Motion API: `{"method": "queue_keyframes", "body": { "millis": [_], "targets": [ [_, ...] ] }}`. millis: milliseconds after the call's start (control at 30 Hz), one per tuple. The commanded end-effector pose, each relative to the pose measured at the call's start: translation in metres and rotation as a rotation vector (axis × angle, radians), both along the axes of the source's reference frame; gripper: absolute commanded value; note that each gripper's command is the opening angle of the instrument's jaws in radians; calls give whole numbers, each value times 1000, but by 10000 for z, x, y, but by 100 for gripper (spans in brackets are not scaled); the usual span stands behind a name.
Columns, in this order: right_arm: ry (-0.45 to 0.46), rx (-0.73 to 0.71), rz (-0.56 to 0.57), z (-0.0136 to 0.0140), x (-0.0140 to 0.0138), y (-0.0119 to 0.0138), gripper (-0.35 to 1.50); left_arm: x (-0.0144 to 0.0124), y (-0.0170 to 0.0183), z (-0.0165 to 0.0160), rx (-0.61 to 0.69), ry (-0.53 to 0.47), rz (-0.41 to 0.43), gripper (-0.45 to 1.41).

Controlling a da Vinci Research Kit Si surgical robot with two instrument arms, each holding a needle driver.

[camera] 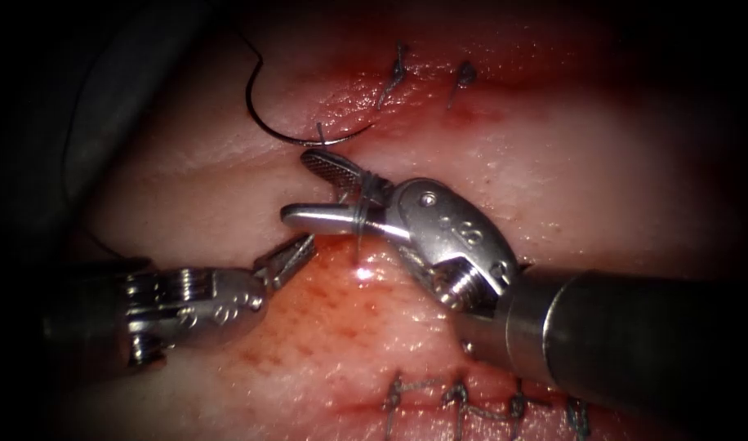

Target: Wound Closure

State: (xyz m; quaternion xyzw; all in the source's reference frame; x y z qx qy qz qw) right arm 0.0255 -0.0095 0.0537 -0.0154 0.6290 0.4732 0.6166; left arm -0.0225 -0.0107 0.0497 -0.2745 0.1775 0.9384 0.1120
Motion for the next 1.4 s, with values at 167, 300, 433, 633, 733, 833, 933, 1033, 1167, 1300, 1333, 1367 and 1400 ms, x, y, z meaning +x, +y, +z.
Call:
{"method": "queue_keyframes", "body": {
  "millis": [167, 300, 433, 633, 733, 833, 933, 1033, 1167, 1300, 1333, 1367, 1400],
  "targets": [
    [-63, 11, 32, 8, -4, 1, 71, -12, 0, 0, 7, 6, -5, -45],
    [-115, 18, 44, 15, -8, 4, 83, -18, 1, -3, 7, 9, -14, -45],
    [-128, 67, 66, 21, -8, 7, 74, -23, 4, -3, 5, 17, -15, -45],
    [-138, 128, 97, 28, -6, 16, 69, -25, 9, 1, 0, 18, -17, -45],
    [-136, 149, 92, 33, -1, 19, 74, -24, 11, 4, 0, 18, -17, -45],
    [-132, 174, 84, 37, 6, 21, 71, -22, 14, 6, 1, 17, -16, -45],
    [-130, 196, 73, 38, 12, 22, 59, -21, 17, 7, 3, 16, -16, -45],
    [-127, 209, 60, 38, 14, 19, -35, -21, 17, 7, 3, 16, -16, -45],
    [-144, 291, 108, 37, 11, 11, -35, -18, 17, 7, 3, 15, -14, -45],
    [-127, 330, 127, 32, 11, 5, -35, -11, 18, 6, 6, 9, -7, -45],
    [-119, 334, 123, 30, 12, 4, -35, -9, 18, 6, 6, 10, -7, -45],
    [-115, 333, 117, 28, 13, 1, -35, -6, 20, 5, 8, 11, -6, -45],
    [-112, 332, 112, 25, 14, -2, -35, -4, 21, 5, 10, 12, -6, -45]
  ]
}}
